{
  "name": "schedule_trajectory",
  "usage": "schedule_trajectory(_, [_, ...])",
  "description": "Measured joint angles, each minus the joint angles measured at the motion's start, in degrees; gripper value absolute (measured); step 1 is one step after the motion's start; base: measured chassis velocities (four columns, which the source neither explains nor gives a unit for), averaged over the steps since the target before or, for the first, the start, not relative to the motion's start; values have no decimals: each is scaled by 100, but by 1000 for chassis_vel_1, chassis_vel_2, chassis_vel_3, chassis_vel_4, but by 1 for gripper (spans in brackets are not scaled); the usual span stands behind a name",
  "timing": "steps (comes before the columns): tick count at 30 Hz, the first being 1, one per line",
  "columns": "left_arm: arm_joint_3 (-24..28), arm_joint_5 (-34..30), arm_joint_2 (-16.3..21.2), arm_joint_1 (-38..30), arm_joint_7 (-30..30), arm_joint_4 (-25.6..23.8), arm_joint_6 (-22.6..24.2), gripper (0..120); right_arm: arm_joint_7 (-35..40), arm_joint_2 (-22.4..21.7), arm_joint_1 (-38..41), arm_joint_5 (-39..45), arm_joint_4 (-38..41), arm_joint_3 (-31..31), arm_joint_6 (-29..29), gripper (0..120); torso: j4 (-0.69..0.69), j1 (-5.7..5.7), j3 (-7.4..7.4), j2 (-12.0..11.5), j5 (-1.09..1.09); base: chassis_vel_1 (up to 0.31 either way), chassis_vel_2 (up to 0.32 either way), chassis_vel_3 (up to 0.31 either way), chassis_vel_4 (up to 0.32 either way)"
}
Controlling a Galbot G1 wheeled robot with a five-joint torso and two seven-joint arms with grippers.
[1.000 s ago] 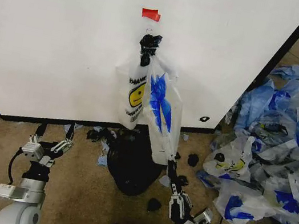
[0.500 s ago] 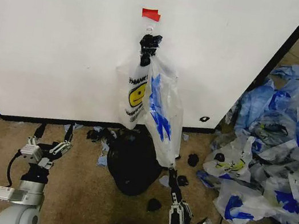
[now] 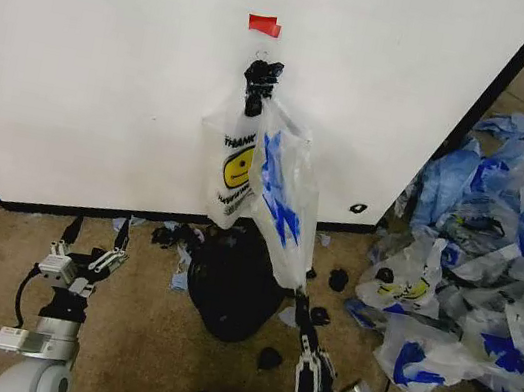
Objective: Pick up the garbage bag from the wall and place it over the trash bin.
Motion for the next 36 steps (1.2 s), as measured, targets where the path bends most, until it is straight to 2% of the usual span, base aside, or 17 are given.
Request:
schedule_trajectory(7, [2, 42, -39, 41, 5, -20, 1, 94, 627, -296, 1020, -34, 7, -328, -375, 0, 0, 0, 0, 0, -1, 0, 0, 0, 0])
schedule_trajectory(16, [40, 45, -8, 32, 6, -122, 78, 94, 1021, -486, 1936, 36, -248, -621, -636, 0, 0, 0, 0, 0, 0, 0, 0, 0, 0])
schedule_trajectory(24, [242, -100, 10, 146, -12, -609, 375, 94, 1054, -585, 2464, 152, -612, -857, -711, 0, 0, 0, 0, -1, -1, 0, 0, 0, 0])
schedule_trajectory(29, [624, -510, 196, 232, -175, -1189, 833, 94, 1085, -591, 2599, 186, -688, -930, -731, 0, 0, 0, 0, -1, -1, 0, 0, 0, 0])
schedule_trajectory(31, [1007, -1010, 424, 318, -347, -1624, 1227, 93, 1093, -630, 2635, 192, -689, -992, -748, 0, -1, 0, 0, -1, -1, 0, 0, 0, 0])
schedule_trajectory(32, [1007, -1010, 424, 318, -347, -1624, 1227, 93, 1093, -630, 2635, 192, -689, -992, -748, 0, -1, 0, 0, -1, -1, 0, 0, 0, 0])
schedule_trajectory(36, [1600, -1849, 865, 264, -605, -2139, 1905, 92, 1128, -690, 2706, 192, -623, -1142, -796, 0, -1, 0, 0, -1, 0, 0, 0, 0, 0])
